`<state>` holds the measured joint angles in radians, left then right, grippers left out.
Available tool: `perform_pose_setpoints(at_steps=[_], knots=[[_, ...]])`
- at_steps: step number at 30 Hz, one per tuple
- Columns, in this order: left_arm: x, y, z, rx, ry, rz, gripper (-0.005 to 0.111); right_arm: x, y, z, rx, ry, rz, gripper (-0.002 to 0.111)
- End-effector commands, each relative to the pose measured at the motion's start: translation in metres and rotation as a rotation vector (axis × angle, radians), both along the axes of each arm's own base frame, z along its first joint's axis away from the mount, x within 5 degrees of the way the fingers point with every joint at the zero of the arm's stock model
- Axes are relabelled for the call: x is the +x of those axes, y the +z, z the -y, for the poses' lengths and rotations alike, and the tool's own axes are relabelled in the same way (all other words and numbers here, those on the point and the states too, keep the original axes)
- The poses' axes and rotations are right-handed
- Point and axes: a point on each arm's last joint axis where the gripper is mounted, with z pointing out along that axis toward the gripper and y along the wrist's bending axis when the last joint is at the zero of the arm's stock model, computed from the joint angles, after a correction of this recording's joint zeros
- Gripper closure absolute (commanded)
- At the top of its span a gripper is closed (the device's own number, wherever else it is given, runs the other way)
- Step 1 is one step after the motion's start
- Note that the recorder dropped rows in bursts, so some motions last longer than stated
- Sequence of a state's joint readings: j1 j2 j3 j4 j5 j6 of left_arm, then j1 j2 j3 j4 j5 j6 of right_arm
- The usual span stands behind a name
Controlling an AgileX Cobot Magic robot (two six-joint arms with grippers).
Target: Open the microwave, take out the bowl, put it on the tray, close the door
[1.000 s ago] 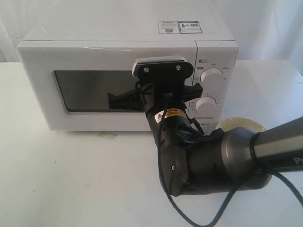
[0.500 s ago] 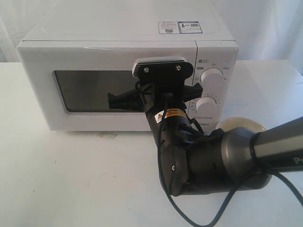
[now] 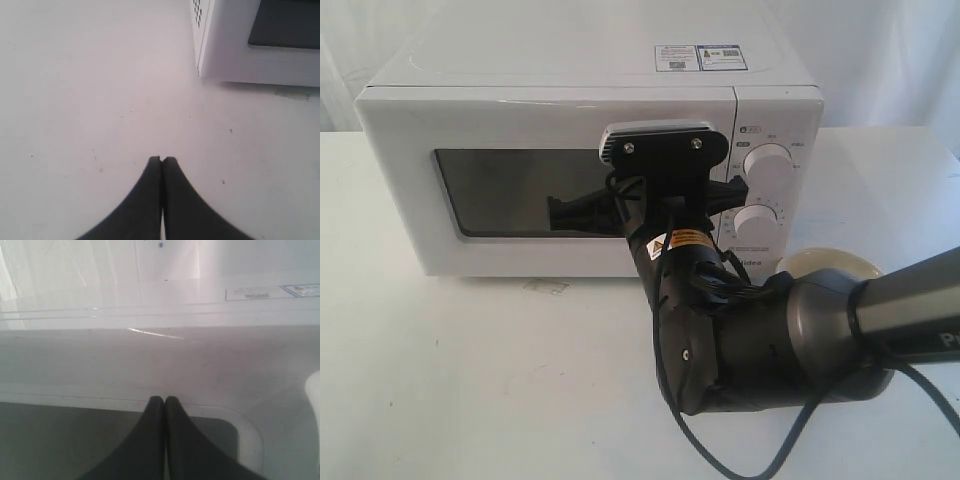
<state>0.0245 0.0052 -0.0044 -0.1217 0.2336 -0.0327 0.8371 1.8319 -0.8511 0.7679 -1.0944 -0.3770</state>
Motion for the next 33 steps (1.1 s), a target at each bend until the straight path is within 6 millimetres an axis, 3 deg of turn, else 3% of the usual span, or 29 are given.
perform_pose_setpoints(at_steps=[1,33], knots=[[-0.0003,-0.0017,-0.0016,0.127,-0.028,0.001,0.107,-0.0014,0.0021,0.0005,0.001,0.002,0.005,0.108],[-0.0002,-0.0013,-0.0016,0.125,-0.026,0.006,0.107,-0.0014,0.0021,0.0005,0.019,0.003,0.002,0.108]])
